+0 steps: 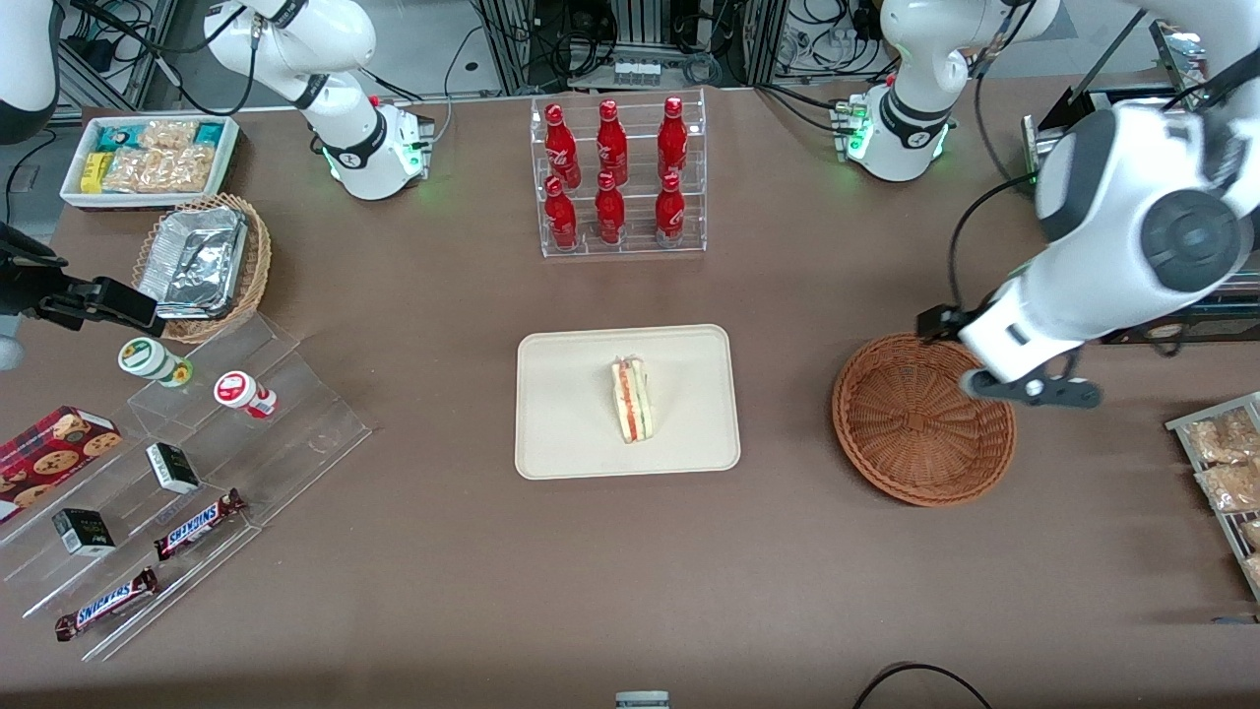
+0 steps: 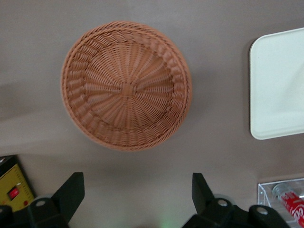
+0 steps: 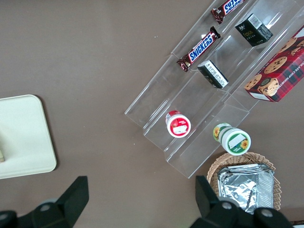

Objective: Place sandwich from basket to tray

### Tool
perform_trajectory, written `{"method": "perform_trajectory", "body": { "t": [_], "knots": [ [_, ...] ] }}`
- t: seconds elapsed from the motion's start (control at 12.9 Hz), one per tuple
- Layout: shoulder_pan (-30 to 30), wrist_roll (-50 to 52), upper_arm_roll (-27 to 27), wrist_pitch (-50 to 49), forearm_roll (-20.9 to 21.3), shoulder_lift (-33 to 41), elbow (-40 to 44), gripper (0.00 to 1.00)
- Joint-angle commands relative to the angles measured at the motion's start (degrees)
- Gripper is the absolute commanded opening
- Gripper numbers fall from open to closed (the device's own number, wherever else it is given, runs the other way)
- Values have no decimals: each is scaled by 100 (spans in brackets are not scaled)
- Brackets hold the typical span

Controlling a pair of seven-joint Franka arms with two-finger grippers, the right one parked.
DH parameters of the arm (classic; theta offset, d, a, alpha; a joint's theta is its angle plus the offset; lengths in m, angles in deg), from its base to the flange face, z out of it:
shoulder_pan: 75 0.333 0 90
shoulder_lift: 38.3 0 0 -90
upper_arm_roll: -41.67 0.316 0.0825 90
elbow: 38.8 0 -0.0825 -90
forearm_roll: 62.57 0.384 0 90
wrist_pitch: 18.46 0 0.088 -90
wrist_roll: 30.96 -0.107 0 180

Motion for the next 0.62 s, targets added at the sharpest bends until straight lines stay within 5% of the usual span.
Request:
{"method": "perform_trajectory", "body": {
  "t": [0.0,0.54],
  "knots": [
    [54,-116,5,-164,-85,457,-224,100],
    [-61,-133,619,-955,-6,897,136,100]
  ]
}}
